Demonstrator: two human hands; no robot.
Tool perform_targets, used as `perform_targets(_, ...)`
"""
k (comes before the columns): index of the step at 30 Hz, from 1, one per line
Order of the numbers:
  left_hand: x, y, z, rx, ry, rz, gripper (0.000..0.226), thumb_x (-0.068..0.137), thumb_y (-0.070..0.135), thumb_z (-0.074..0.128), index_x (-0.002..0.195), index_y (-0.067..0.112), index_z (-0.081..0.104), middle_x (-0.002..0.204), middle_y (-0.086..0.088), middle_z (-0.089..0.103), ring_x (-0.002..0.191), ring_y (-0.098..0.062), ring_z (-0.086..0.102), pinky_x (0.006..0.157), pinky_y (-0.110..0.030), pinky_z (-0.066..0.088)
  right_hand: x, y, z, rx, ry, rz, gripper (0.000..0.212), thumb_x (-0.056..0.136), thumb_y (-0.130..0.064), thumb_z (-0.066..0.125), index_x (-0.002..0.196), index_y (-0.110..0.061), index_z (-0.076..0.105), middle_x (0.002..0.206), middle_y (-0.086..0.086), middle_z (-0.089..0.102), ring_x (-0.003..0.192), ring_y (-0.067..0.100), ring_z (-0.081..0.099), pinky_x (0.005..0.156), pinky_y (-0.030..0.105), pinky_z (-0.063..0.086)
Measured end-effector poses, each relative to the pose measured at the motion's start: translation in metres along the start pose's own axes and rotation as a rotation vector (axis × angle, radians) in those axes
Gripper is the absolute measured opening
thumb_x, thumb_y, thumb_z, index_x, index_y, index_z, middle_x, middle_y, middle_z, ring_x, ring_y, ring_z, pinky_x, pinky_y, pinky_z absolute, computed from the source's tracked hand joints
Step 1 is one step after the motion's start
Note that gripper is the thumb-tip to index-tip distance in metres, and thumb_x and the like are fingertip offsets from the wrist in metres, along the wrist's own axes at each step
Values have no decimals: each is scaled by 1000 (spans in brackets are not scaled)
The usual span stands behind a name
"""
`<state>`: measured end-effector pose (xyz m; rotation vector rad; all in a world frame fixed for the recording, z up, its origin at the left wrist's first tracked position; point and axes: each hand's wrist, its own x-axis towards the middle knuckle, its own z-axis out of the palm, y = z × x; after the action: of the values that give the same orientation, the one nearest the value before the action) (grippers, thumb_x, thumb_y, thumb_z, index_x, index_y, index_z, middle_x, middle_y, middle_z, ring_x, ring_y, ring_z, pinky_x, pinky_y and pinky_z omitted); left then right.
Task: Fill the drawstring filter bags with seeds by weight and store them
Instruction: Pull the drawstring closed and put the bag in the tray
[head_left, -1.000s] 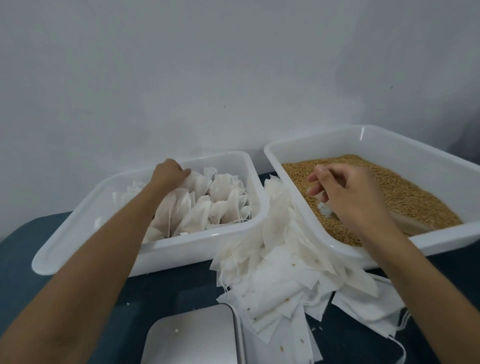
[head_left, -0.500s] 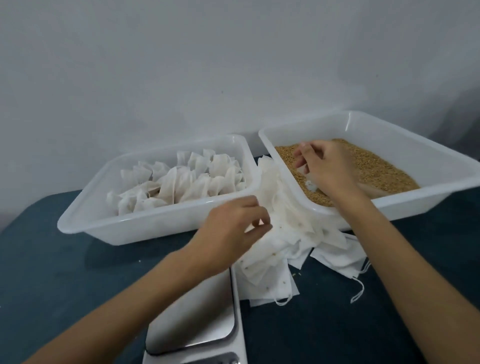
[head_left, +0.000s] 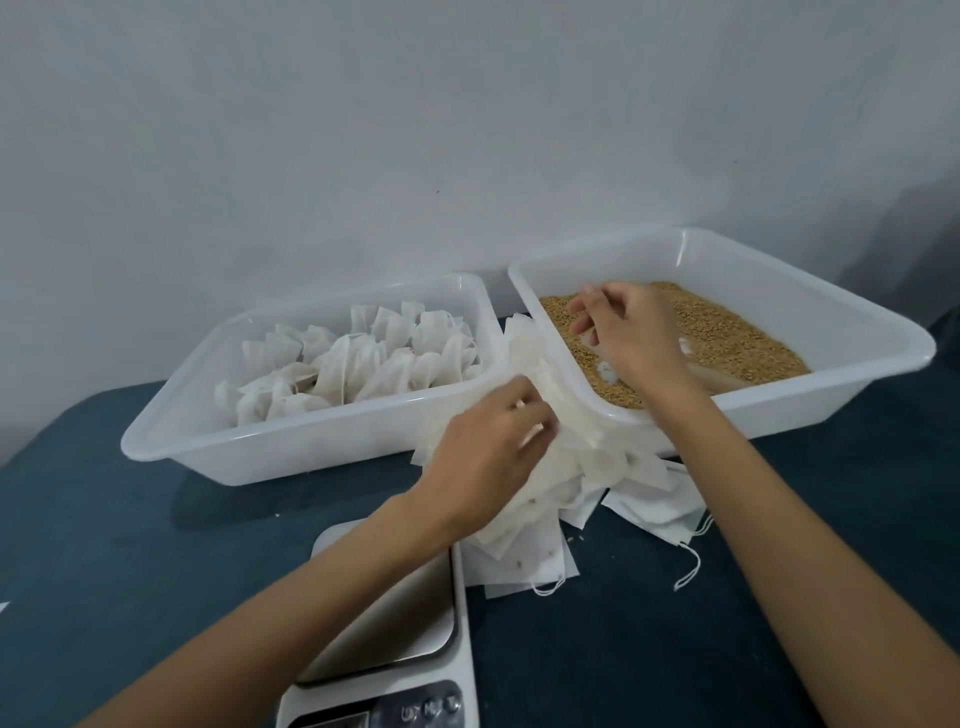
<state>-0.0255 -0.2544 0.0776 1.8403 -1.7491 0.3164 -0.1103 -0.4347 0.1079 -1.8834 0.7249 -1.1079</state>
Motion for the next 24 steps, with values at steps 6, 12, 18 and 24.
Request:
perform_targets(6, -17, -16, -42, -691, 303, -509, 18, 104, 11, 61, 86, 11, 61, 63, 7, 58, 56, -10, 50, 57, -19, 43, -17, -27, -3, -71, 148, -272, 26, 105, -28, 51, 96, -16, 72, 78, -10, 70, 66, -2, 63, 66, 19, 47)
perform_targets(12, -57, -27, -62, -1071, 414, -706, 6, 101, 7, 64, 102, 2, 63, 69, -11, 61, 58, -19, 54, 57, -25, 51, -83, -74, 35, 154, -184, -362, 29, 97, -49, 59, 109, -25, 70, 97, -15, 70, 91, 6, 66, 76, 16, 51)
perform_targets(18, -78, -42, -69, -1162, 557, -802, 18, 109, 21, 52, 118, 6, 56, 71, -12, 62, 54, -17, 55, 52, -25, 49, -107, -59, 71, 291, -671, -13, 33, 85, -30, 80, 115, -23, 69, 102, -10, 74, 94, 6, 70, 84, 26, 57)
perform_targets(24, -93, -46, -59, -1109, 524, -860, 14, 106, 16, 58, 114, 5, 55, 69, -10, 66, 58, -19, 60, 54, -27, 53, -104, -43, 72, 511, -562, 174, 13, 89, -16, 74, 83, -4, 70, 83, 13, 74, 78, 23, 71, 79, 31, 60)
